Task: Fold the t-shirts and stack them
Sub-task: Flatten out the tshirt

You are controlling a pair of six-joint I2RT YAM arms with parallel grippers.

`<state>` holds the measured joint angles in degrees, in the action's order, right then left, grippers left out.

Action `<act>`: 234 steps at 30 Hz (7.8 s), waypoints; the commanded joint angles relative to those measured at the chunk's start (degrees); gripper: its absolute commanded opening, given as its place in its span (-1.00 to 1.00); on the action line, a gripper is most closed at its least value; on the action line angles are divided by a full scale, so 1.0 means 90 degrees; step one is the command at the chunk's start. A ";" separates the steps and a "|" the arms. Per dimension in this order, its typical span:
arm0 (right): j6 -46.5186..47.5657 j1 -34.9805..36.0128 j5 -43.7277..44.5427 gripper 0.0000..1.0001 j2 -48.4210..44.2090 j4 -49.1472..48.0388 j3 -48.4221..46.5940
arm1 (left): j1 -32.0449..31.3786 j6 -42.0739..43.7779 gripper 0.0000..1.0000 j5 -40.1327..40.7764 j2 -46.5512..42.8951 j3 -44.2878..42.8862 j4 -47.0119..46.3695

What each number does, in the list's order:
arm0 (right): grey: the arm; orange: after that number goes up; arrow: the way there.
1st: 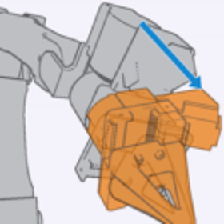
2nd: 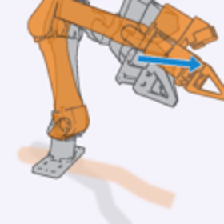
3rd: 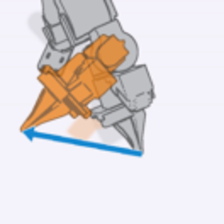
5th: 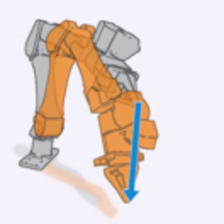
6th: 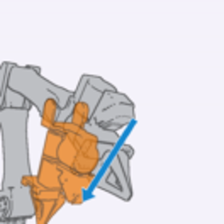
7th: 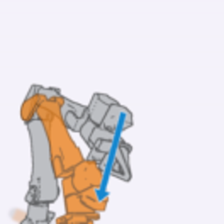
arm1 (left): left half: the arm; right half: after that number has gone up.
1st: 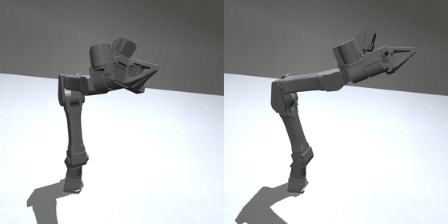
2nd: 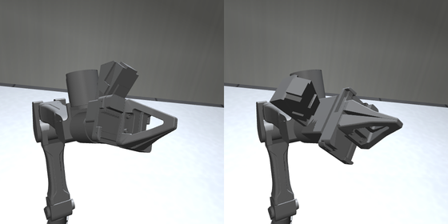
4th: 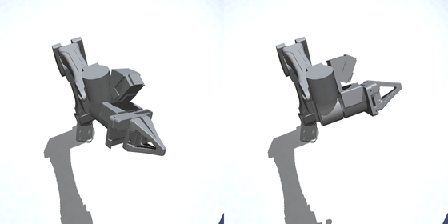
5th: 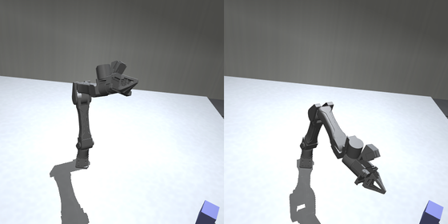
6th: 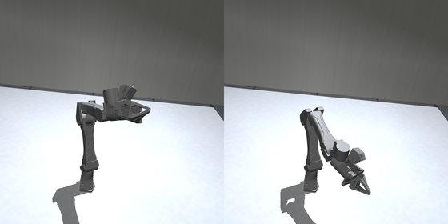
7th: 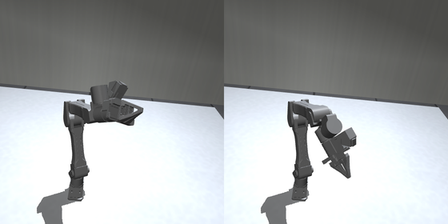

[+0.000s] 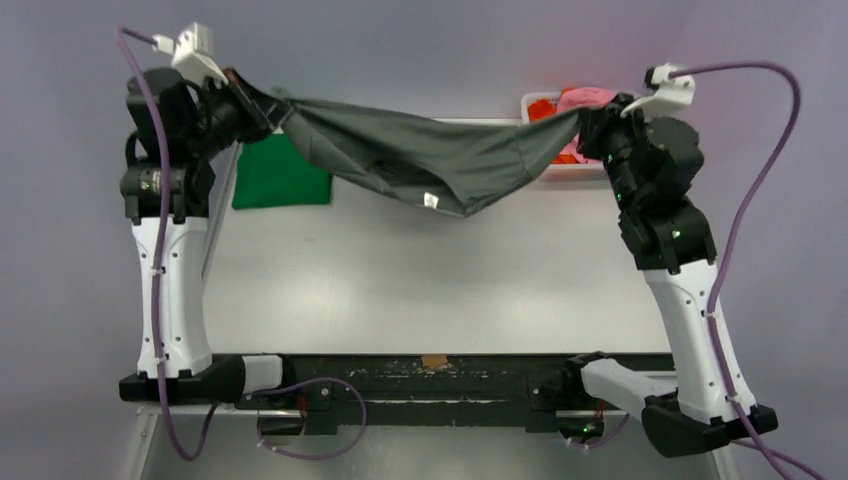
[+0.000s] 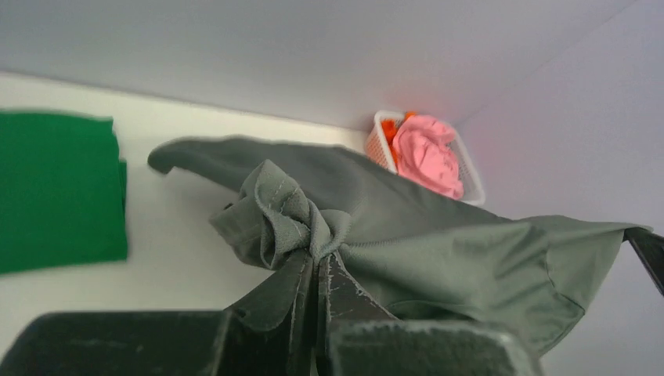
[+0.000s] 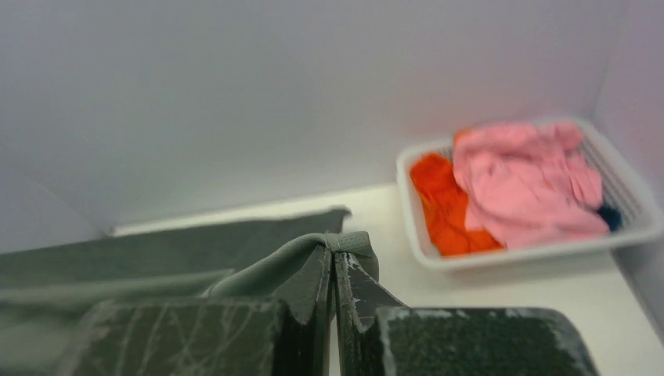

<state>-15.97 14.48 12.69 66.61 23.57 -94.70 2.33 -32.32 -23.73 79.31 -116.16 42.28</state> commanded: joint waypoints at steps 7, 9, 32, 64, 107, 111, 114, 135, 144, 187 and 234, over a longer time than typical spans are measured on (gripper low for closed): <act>-0.1060 -0.0037 0.0950 -1.00 -0.0502 0.2038 0.4152 | -0.0003 -0.0456 -0.98 0.1313 -0.1499 0.6924 -0.0619; -0.1222 -0.0036 0.1107 -0.91 -0.0235 0.2086 0.4592 | -0.0002 -0.0452 -0.61 0.1474 -0.1382 0.7400 -0.0582; -0.1843 0.1504 -0.2131 0.64 -0.0515 -0.0574 0.4466 | -0.2245 -0.0872 1.00 0.0882 -0.1633 0.7981 -0.1799; -0.1582 0.1702 -0.1415 0.80 -0.0078 -0.0734 0.3961 | -0.2196 -0.1976 0.97 0.1357 0.5507 0.0817 -0.0943; -0.3427 0.5110 -0.1184 0.90 0.3037 -0.2261 0.4812 | -0.3815 -0.1863 1.00 0.4490 -0.1882 0.8034 -0.0983; -0.3131 0.5204 -0.0250 0.91 0.2381 -0.1735 0.4404 | -0.3795 -0.1918 1.00 0.4595 -0.2584 0.8340 -0.0710; -0.3045 0.5102 0.0981 0.94 0.1836 -0.1287 0.4481 | -0.3774 -0.1953 1.00 0.4527 -0.2903 0.8549 -0.0728; -0.2748 0.1781 -0.1384 0.87 0.3677 -0.2332 0.5104 | -0.2535 -0.1369 1.00 0.1488 0.2452 0.6283 -0.2329; -0.2563 0.0269 -0.1386 0.87 0.3579 -0.2148 0.5254 | -0.2170 -0.0854 1.00 0.0931 0.5047 0.2230 -0.0290; -0.2488 0.3299 -0.3193 0.88 0.0722 -0.3915 0.6064 | -0.2583 -0.1840 1.00 0.2795 -0.3894 0.9361 -0.0709; -0.3321 0.2158 0.0908 0.98 -0.1695 -0.0781 0.6646 | -0.5897 -0.2629 0.54 0.3352 -0.0525 0.8411 -0.2226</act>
<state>-44.05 35.70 9.32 56.55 6.66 -37.08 -48.58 -53.98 3.25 68.93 -35.35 26.92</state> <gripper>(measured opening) 0.987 0.791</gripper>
